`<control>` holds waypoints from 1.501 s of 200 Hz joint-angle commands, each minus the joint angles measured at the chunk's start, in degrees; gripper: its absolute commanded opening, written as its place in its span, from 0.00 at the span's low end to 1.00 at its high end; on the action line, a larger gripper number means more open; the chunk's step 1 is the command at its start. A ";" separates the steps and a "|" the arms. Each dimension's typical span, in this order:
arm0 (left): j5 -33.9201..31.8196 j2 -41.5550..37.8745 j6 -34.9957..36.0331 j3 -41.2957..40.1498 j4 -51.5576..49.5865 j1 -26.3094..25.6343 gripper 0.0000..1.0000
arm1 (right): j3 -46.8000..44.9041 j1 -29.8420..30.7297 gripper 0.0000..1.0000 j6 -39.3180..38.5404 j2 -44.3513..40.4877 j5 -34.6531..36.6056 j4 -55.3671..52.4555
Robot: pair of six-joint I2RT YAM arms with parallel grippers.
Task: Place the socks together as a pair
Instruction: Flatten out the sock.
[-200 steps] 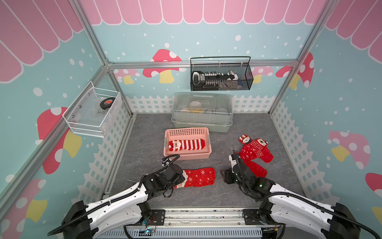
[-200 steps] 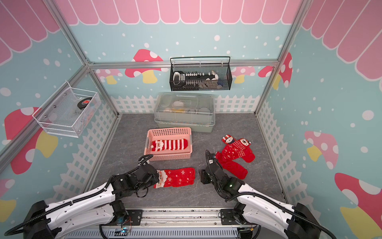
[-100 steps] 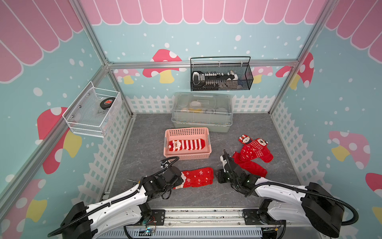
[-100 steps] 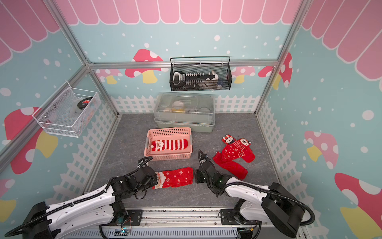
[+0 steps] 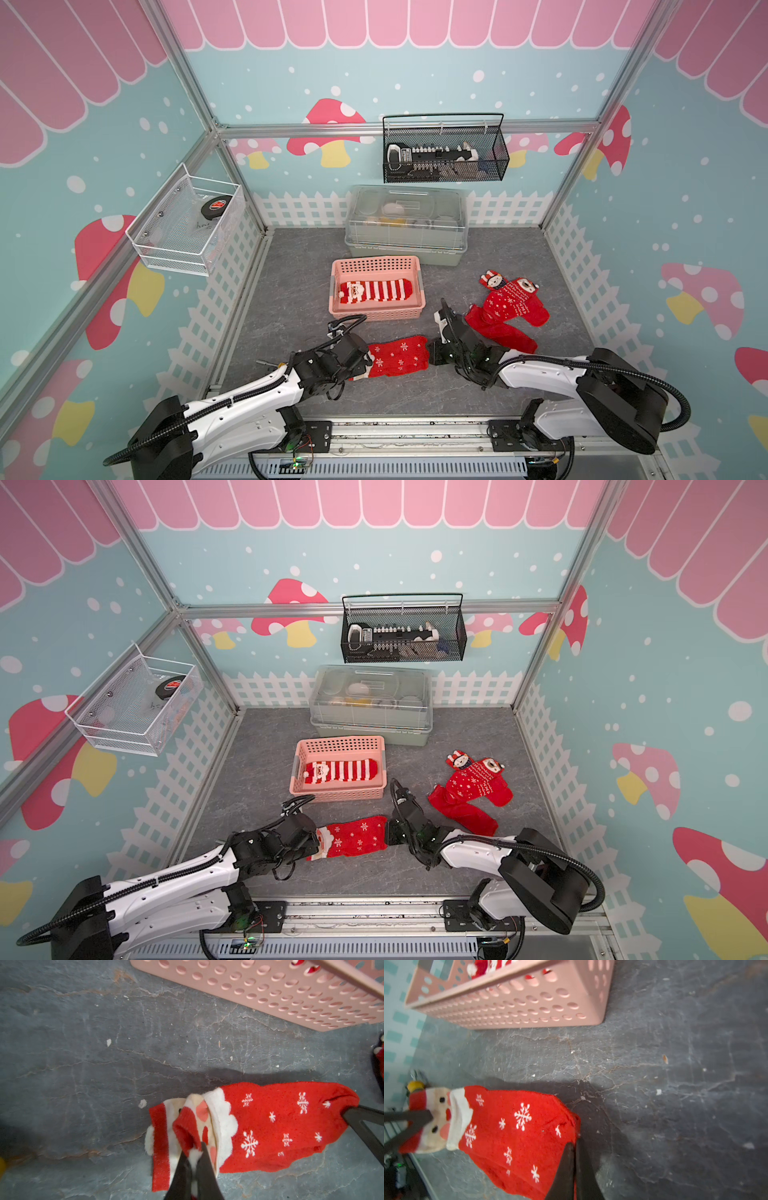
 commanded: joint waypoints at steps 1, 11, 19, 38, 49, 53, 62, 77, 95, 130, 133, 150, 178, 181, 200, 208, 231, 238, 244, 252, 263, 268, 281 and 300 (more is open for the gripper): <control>-1.19 -0.66 3.97 4.52 -5.74 0.28 0.00 | 0.76 0.14 0.00 1.26 -4.17 -0.92 -0.53; -2.20 -1.17 4.56 5.43 -7.74 0.28 0.00 | 0.10 0.95 0.00 1.93 -7.66 0.27 -2.10; -2.73 -1.76 4.70 5.67 -8.50 0.32 0.00 | -0.48 2.02 0.00 2.26 -10.26 1.72 -3.35; -2.80 -3.11 4.73 5.22 -8.87 0.33 0.00 | -1.42 4.56 0.00 2.70 -14.50 4.25 -5.97; -2.78 -3.65 4.04 4.57 -8.80 0.35 0.00 | -1.58 5.63 0.00 2.95 -15.24 4.60 -7.40; -2.83 -3.84 3.85 4.39 -8.80 0.28 0.00 | -1.45 5.89 0.00 3.15 -15.25 4.71 -7.91; -2.58 -4.06 3.65 4.02 -8.80 0.36 0.00 | -1.61 6.41 0.00 3.69 -14.96 4.71 -8.41; -2.40 -4.00 3.29 3.24 -8.86 0.36 0.00 | -2.34 7.30 0.00 4.25 -13.37 4.72 -6.33; -2.86 -3.41 1.61 2.05 -8.58 0.36 0.00 | -2.04 7.58 0.00 4.69 -10.58 4.80 -5.05; -2.84 -0.89 1.94 2.51 -8.11 0.36 0.00 | -0.61 7.58 0.00 3.24 -7.11 6.55 -5.18; -2.86 -0.63 1.90 2.51 -8.11 0.36 0.00 | -0.56 7.58 0.00 3.24 -6.96 6.76 -5.34; -4.16 0.25 1.96 2.69 -8.02 0.36 0.00 | -0.56 7.58 0.00 3.25 -6.60 7.26 -5.21; -4.16 0.64 1.75 2.21 -7.76 0.36 0.00 | -0.94 7.54 0.00 3.80 -6.42 6.69 -5.01; -4.14 0.58 1.72 2.18 -7.80 0.40 0.00 | -1.06 7.58 0.00 3.92 -6.34 6.42 -4.80; -4.58 0.08 1.22 1.17 -7.55 0.36 0.00 | -1.47 7.58 0.00 4.82 -5.36 5.23 -3.99; -4.60 -0.19 0.78 0.69 -6.92 0.36 0.00 | -1.55 7.58 0.00 5.34 -5.15 4.80 -3.96; -3.54 -0.61 0.41 -0.18 -5.25 0.36 0.00 | -2.05 7.84 0.01 6.66 -4.73 4.94 -3.48; -3.54 -0.52 0.07 -0.58 -5.02 0.36 0.00 | -2.08 7.85 0.02 6.70 -4.67 5.04 -3.73; -3.54 -0.56 -0.34 -0.90 -4.86 0.36 0.01 | -2.06 7.85 0.03 6.83 -4.62 5.07 -3.98; -3.71 -0.62 -0.67 -1.21 -4.61 0.36 0.03 | -2.13 7.93 0.05 7.05 -4.71 4.92 -4.18; -3.64 -0.85 -0.57 -1.23 -4.54 0.36 0.07 | -2.29 7.94 0.07 7.36 -4.89 4.90 -4.38; -3.71 -1.08 -0.38 -1.12 -4.62 0.36 0.15 | -2.32 7.94 0.10 7.22 -5.03 4.73 -4.41; -4.67 -1.82 -0.45 -1.38 -4.67 0.36 0.36 | -1.93 7.94 0.19 6.66 -5.45 4.10 -5.17; -5.68 -2.97 -0.93 -1.30 -4.65 0.36 0.56 | -1.49 7.93 0.39 6.35 -6.16 5.09 -7.83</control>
